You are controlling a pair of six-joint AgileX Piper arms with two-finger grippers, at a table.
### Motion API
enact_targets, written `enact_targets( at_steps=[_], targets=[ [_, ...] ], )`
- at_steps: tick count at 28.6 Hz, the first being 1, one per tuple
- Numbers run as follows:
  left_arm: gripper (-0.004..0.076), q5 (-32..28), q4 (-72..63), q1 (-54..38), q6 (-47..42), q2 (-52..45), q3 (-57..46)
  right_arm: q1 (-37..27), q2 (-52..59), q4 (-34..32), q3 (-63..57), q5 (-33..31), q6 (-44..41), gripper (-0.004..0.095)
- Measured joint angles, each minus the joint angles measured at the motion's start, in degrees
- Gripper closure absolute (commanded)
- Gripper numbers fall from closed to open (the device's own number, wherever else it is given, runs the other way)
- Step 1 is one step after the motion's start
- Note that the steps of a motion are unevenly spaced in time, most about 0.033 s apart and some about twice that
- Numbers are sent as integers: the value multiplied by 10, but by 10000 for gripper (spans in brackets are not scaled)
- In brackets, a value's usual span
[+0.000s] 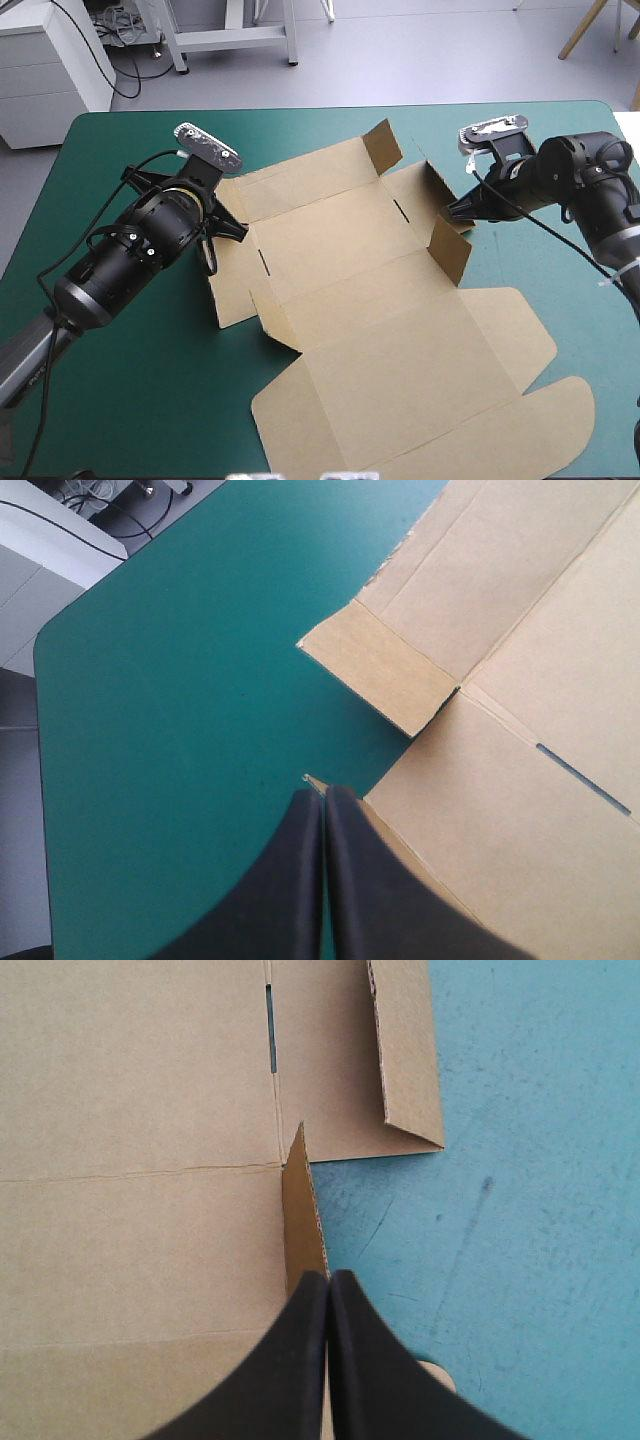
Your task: Fold the box
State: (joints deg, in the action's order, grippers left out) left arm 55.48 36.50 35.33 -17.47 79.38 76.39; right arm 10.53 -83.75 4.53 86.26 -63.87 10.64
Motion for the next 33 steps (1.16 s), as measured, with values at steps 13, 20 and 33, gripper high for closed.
enact_targets(
  at_steps=[13,20,33],
  targets=[
    [733,4,0,0,0,0,0,0,0,0,0,0,0,927],
    [733,4,0,0,0,0,0,0,0,0,0,0,0,927],
    [733,4,0,0,0,0,0,-1,0,4,0,-2,14,348]
  ],
)
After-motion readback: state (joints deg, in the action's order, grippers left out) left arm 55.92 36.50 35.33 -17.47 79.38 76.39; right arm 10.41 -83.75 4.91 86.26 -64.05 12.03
